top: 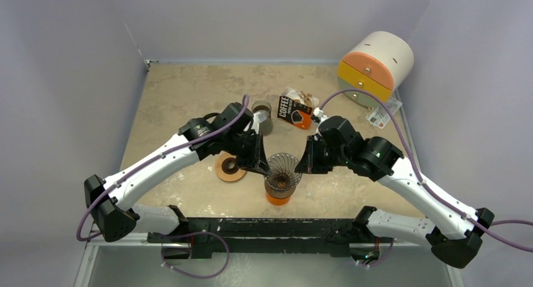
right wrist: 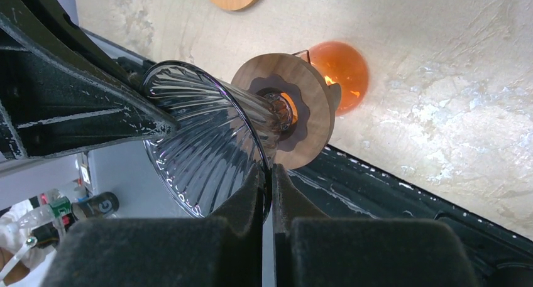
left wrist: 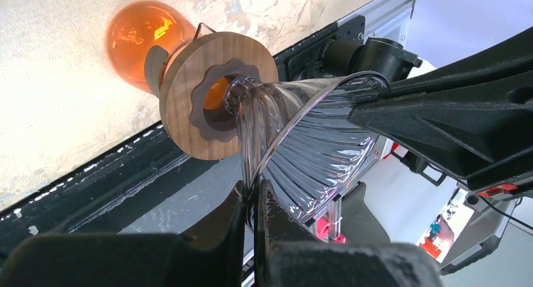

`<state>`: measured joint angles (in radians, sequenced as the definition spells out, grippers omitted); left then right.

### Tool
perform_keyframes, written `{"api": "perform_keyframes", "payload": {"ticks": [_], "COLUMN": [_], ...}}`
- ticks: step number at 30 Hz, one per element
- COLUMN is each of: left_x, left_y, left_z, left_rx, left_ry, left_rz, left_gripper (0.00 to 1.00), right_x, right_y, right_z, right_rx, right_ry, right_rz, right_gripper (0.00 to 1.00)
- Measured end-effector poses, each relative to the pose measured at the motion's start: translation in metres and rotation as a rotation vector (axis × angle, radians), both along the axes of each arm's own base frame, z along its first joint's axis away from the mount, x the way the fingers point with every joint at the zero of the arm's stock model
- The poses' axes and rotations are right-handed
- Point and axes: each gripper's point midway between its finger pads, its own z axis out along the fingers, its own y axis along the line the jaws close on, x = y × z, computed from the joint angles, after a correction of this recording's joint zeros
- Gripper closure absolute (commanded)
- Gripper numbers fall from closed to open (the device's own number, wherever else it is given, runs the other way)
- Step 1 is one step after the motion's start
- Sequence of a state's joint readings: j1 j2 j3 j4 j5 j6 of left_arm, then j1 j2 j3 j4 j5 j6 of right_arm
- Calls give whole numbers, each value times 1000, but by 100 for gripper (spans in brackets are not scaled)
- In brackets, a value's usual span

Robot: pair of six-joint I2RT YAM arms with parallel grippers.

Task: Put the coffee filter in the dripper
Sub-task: Place the coffee dripper in the dripper holder.

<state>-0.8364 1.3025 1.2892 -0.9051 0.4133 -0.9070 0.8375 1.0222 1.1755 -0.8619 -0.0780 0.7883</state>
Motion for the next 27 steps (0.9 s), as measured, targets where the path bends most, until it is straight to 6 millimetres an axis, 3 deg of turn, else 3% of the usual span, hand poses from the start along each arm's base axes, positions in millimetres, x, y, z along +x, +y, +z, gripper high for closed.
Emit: {"api": "perform_keyframes", "payload": {"ticks": [27], "left_x": [-4], "left_y": [4], "left_z": [-20], "left_rx": [48], "left_ry": [22], "left_rz": [-5], "left_gripper": [100], "right_x": [-4], "right_y": [3], "right_z": [-23], "right_rx": [2], "right_ry": [49], "right_rz": [-10], "right_gripper": [100]}}
